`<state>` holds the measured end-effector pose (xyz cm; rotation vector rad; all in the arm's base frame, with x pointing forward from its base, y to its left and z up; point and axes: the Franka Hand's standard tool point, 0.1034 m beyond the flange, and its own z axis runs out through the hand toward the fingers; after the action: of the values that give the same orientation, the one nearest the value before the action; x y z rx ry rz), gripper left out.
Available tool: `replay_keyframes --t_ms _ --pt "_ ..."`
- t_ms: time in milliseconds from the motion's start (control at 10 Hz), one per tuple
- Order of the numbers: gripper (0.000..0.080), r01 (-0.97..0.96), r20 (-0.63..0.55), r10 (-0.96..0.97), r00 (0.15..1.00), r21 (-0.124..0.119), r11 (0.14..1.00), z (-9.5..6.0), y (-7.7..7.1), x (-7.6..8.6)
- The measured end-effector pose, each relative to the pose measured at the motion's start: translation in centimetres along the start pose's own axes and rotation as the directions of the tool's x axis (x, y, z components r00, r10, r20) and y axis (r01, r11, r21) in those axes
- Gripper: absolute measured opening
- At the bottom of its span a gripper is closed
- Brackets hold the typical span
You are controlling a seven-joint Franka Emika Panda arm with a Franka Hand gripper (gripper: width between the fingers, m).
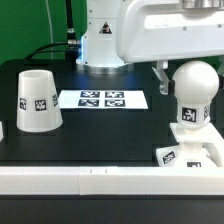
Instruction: Assemble lamp
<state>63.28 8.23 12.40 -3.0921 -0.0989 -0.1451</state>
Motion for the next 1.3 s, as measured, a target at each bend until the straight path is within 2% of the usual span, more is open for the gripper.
replay_keyframes --t_ms 200,300,400,600,800,1000,1200,1300 --pt "0.0577 -0.145 0.000 0.145 0.989 0.001 0.989 0.00 0.09 -0.05" --pt "0.0577 -0.278 0.002 0.278 0.961 -0.001 0.961 0.05 0.25 -0.20" --pt "0.0577 -0.353 0.006 0.353 0.936 0.007 0.936 0.04 0.36 -0.18" --pt "0.0577 -0.515 0.025 0.514 0.857 0.008 0.857 0.04 0.41 -0.31" --pt "0.0577 -0.655 0.037 0.655 0.755 0.011 0.755 0.04 0.62 -0.34" --pt "0.0577 -0.769 0.047 0.768 0.639 0.001 0.640 0.05 0.60 -0.44" --pt "0.0577 -0.906 0.062 0.905 0.421 -0.023 0.423 0.05 0.35 -0.65" --pt "0.0577 -0.920 0.068 0.919 0.389 -0.028 0.391 0.06 0.06 -0.74"
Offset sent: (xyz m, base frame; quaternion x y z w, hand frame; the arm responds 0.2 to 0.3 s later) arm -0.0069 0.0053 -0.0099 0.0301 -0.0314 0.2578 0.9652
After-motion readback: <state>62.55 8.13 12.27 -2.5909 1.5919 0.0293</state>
